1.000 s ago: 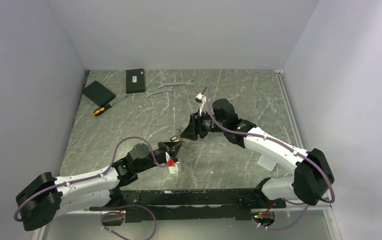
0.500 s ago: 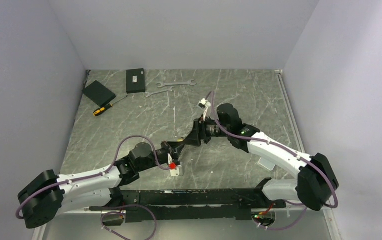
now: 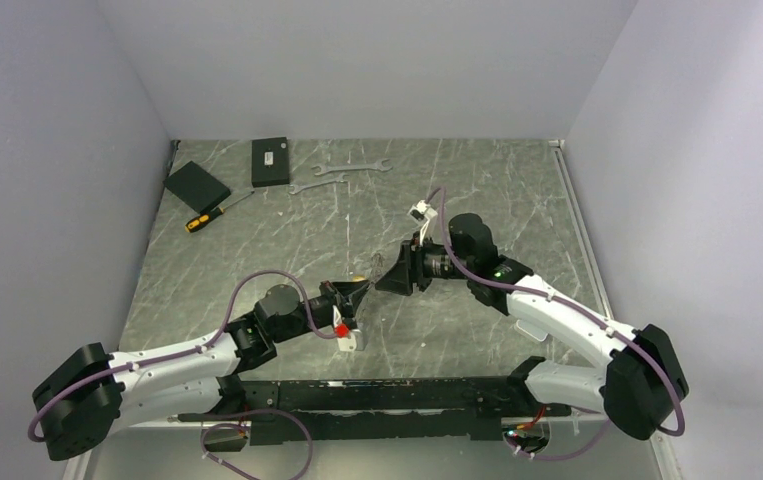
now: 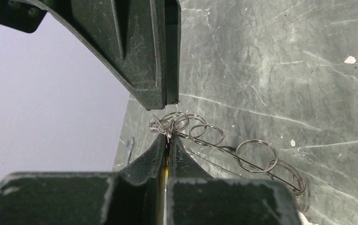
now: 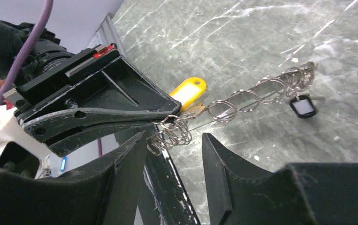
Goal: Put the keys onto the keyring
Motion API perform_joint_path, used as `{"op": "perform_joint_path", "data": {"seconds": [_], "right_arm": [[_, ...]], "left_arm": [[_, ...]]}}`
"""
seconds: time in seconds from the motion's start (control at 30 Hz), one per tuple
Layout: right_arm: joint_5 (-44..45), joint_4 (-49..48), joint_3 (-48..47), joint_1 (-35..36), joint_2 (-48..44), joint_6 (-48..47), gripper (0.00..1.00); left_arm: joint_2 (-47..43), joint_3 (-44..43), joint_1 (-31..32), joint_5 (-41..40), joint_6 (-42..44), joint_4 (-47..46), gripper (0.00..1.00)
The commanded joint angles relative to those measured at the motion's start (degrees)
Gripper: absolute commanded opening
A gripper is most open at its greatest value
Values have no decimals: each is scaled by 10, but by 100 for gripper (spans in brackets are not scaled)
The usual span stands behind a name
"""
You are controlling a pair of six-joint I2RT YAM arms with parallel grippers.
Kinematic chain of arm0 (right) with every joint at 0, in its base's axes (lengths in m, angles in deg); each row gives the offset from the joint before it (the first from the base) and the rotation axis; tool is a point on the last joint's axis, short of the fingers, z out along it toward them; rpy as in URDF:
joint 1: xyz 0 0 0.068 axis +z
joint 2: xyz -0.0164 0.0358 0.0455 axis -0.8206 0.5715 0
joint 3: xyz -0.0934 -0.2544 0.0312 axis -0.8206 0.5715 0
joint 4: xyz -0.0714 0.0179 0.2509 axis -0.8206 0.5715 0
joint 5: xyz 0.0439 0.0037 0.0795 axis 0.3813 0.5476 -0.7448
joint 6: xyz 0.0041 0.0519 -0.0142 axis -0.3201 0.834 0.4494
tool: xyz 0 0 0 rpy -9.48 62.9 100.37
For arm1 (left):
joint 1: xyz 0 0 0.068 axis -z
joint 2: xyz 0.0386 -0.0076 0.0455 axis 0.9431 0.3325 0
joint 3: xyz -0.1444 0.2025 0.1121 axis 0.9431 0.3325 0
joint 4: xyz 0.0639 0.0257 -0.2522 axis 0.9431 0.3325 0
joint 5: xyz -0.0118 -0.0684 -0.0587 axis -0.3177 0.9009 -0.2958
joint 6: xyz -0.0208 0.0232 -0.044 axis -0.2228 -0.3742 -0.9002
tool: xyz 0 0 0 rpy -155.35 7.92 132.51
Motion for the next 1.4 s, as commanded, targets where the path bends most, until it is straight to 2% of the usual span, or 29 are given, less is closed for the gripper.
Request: {"op": "perform_joint_path", "data": {"seconds": [0.0, 0.07, 0.43, 0.63, 0.73, 0.87, 0.97, 1.1, 1.37], "right_arm": [[-45, -65, 3, -1, 11, 15, 45], [-50, -74, 0, -1, 18, 18, 37], [-79, -109, -3, 0, 54, 30, 20], [-87, -110, -13, 0, 62, 31, 3], [-94, -110, -12, 1, 66, 29, 5], [-92, -106, -7, 1, 74, 26, 32], [-89, -113, -6, 0, 79, 27, 39], [-94, -126, -9, 1, 79, 30, 36], [-98, -112, -13, 1, 67, 19, 10]], "left_arm": [[-12, -29, 0, 7, -9, -48, 0], [-13, -29, 0, 9, -11, -48, 0], [-18, -24, 0, 8, -16, -57, 0], [-12, -21, 0, 7, -17, -62, 0], [-12, -17, 0, 4, -18, -70, 0], [-20, -17, 1, 4, -19, -68, 0], [-26, -16, 0, 9, -25, -73, 0], [-26, -12, 0, 14, -37, -88, 0], [-18, -3, 0, 9, -49, -103, 0]]}}
